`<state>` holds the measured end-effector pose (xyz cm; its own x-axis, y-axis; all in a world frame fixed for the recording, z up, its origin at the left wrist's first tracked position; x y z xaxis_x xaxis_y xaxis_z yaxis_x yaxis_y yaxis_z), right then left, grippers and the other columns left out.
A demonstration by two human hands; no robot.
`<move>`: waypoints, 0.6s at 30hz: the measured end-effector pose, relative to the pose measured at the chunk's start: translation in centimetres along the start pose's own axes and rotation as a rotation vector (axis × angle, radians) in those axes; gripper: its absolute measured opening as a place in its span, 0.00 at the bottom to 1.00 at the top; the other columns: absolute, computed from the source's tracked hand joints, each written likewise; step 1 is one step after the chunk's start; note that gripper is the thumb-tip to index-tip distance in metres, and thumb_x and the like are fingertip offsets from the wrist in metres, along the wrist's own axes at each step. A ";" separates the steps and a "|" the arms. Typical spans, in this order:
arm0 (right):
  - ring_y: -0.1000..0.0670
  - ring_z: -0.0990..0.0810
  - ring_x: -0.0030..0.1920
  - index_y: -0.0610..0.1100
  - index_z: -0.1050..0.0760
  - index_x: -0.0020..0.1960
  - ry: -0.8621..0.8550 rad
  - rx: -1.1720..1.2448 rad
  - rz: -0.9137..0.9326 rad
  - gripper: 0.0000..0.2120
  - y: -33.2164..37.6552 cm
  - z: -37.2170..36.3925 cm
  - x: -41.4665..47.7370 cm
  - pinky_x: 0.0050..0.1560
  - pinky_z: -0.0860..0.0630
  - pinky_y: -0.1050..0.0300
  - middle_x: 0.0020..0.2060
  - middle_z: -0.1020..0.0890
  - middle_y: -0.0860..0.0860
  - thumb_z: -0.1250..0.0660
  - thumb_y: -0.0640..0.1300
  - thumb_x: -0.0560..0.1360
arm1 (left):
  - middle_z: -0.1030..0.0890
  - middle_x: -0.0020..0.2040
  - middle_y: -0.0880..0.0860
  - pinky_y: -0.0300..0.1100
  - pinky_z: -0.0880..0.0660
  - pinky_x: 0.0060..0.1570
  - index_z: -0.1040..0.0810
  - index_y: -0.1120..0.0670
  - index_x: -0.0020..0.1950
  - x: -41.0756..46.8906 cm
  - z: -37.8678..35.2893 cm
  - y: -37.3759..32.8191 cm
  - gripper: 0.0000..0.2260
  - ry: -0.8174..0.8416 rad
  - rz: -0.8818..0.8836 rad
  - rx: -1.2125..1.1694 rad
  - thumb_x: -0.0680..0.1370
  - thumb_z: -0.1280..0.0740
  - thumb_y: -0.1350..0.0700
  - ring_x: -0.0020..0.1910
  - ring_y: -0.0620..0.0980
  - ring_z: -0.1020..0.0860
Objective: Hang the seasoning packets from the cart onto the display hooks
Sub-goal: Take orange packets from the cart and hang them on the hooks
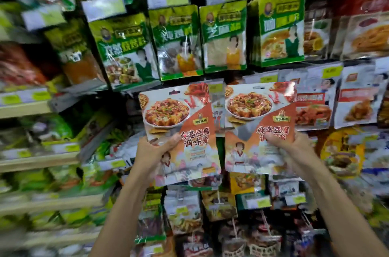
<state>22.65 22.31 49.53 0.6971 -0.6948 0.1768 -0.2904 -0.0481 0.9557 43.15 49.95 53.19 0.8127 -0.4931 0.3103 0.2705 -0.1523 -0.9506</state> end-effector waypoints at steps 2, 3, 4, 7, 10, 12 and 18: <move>0.52 0.14 0.41 0.41 0.21 0.48 0.013 -0.004 0.008 0.11 -0.2 -2.6 0.2 0.38 0.19 0.62 0.40 0.13 0.51 0.27 0.41 0.66 | 0.24 0.21 0.49 0.35 0.30 0.21 0.24 0.56 0.32 0.4 2.8 0.6 0.11 -0.032 0.021 -0.005 0.64 0.24 0.53 0.18 0.45 0.27; 0.53 0.15 0.37 0.41 0.21 0.47 0.017 -0.007 0.012 0.11 -0.3 -3.7 0.2 0.33 0.21 0.65 0.38 0.14 0.52 0.27 0.42 0.66 | 0.24 0.21 0.49 0.34 0.30 0.21 0.24 0.55 0.31 0.7 4.0 1.0 0.10 -0.049 0.033 -0.010 0.64 0.25 0.54 0.18 0.45 0.27; 0.53 0.15 0.35 0.40 0.21 0.47 0.019 -0.011 0.017 0.12 -0.4 -4.7 0.2 0.29 0.23 0.66 0.38 0.14 0.51 0.26 0.43 0.66 | 0.24 0.21 0.48 0.34 0.30 0.21 0.25 0.55 0.31 1.1 5.0 1.7 0.10 -0.057 0.048 -0.017 0.65 0.25 0.55 0.18 0.44 0.27; 0.52 0.14 0.42 0.41 0.21 0.49 0.038 -0.031 0.028 0.15 -1.0 -7.2 0.4 0.35 0.21 0.63 0.41 0.14 0.52 0.26 0.45 0.65 | 0.24 0.20 0.48 0.32 0.31 0.21 0.27 0.56 0.30 2.4 7.1 3.5 0.13 -0.075 0.090 0.019 0.69 0.25 0.60 0.18 0.42 0.26; 0.53 0.15 0.45 0.43 0.21 0.51 0.052 -0.039 0.036 0.15 -1.6 -9.2 0.6 0.41 0.19 0.61 0.41 0.14 0.54 0.27 0.44 0.66 | 0.20 0.24 0.47 0.30 0.29 0.22 0.24 0.58 0.35 3.9 8.1 5.1 0.09 -0.060 0.105 0.028 0.71 0.26 0.63 0.22 0.42 0.22; 0.51 0.15 0.46 0.42 0.22 0.52 0.046 -0.029 0.027 0.14 -2.1 -10.1 0.9 0.43 0.20 0.60 0.43 0.14 0.52 0.27 0.43 0.67 | 0.19 0.25 0.47 0.30 0.29 0.22 0.23 0.58 0.34 5.1 8.5 6.0 0.08 -0.051 0.120 0.020 0.70 0.25 0.63 0.23 0.42 0.21; 0.49 0.15 0.44 0.38 0.22 0.51 0.035 -0.049 -0.003 0.12 -3.0 -11.4 2.7 0.43 0.20 0.55 0.43 0.14 0.48 0.27 0.43 0.69 | 0.17 0.42 0.66 0.54 0.21 0.45 0.19 0.63 0.41 8.6 8.2 7.5 0.09 -0.015 0.201 -0.042 0.67 0.23 0.60 0.41 0.61 0.19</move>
<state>32.82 28.77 49.84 0.7206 -0.6692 0.1812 -0.2562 -0.0142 0.9665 56.39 51.58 48.80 0.8556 -0.5048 0.1141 0.0806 -0.0880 -0.9929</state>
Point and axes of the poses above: each hand's wrist, its own x-axis towards the middle knuckle, its own z-axis out of the back of the hand, y = z × x, the point moved 9 cm from there along x, towards the middle knuckle
